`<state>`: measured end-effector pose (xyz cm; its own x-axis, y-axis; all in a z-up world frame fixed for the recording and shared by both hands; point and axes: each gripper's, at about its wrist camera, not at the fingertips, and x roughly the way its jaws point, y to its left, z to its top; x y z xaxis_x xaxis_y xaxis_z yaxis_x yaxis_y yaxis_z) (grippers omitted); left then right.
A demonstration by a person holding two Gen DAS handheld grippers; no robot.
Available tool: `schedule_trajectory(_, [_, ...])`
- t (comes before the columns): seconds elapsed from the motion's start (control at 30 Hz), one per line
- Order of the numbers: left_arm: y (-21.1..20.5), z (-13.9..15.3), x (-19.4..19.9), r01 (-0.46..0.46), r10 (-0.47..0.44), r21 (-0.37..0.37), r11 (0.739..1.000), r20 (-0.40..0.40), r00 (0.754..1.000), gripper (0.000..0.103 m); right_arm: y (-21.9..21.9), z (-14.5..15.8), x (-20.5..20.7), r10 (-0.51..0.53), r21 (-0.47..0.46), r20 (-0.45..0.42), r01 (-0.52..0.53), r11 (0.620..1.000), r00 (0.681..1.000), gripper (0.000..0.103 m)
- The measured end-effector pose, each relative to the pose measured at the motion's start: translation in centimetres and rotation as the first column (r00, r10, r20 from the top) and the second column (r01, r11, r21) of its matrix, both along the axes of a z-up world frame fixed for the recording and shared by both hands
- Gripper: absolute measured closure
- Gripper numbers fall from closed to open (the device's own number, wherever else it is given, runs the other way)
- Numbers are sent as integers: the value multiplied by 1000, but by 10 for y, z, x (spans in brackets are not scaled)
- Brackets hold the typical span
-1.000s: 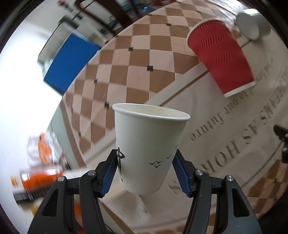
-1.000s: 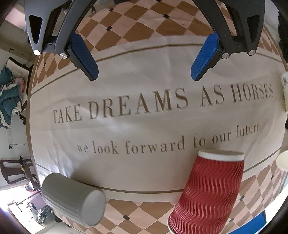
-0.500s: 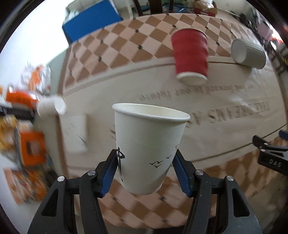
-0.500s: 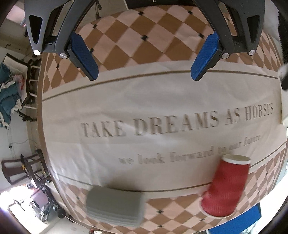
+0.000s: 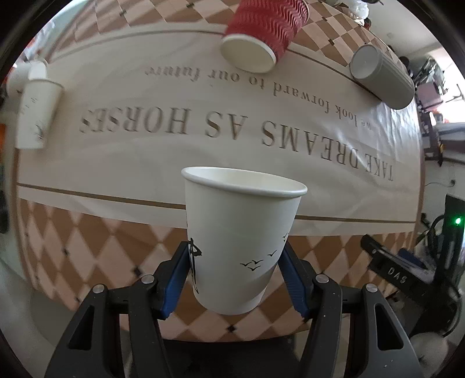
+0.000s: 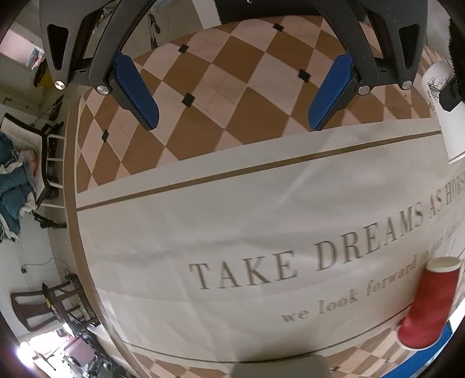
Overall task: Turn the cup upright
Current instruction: 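Lift the white cup with the left tool and turn it rim up, then grasp the white cup with the right tool while the left tool releases it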
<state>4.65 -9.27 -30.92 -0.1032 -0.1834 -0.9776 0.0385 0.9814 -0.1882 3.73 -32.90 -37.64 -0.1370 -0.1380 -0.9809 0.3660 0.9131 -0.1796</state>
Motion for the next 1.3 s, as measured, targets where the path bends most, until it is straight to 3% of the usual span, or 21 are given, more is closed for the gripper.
schedule_trajectory(0.2, [-13,-17,8,-18,18,-27,999,-5,1000,44,-21,-5,-4,-60,-26,-4,60,998,998,0])
schedule_trajectory(0.4, [-20,-27,14,-5,5,-15,1000,-8,1000,43,-35,-15,1,-56,-52,-16,55,997,998,0])
schedule_trajectory(0.83, [-29,-30,25,30,-30,19,999,-1,1000,43,-2,-17,6,-66,-44,-23,65,997,998,0])
schedule_trajectory(0.9, [-29,-28,25,31,-31,23,999,4,1000,32,0,-17,3,-72,-39,-21,71,997,997,0])
schedule_trajectory(1.03, [-27,-24,26,23,-23,25,999,12,1000,21,4,-17,-3,-79,-33,-18,79,996,997,0])
schedule_trajectory(1.1, [-25,-20,24,21,-22,23,1000,21,1000,9,2,-15,-3,-82,-31,-16,81,996,996,0])
schedule_trajectory(1.23, [-9,1,22,11,-14,29,1000,84,996,8,1,-9,-11,-87,-27,-6,87,996,996,0])
schedule_trajectory(1.27, [-4,10,21,11,-15,35,999,113,993,1,2,-7,-12,-89,-27,-2,88,996,996,0])
schedule_trajectory(1.3, [1,16,21,9,-14,40,999,136,991,0,2,-4,-14,-92,-24,3,92,996,996,0])
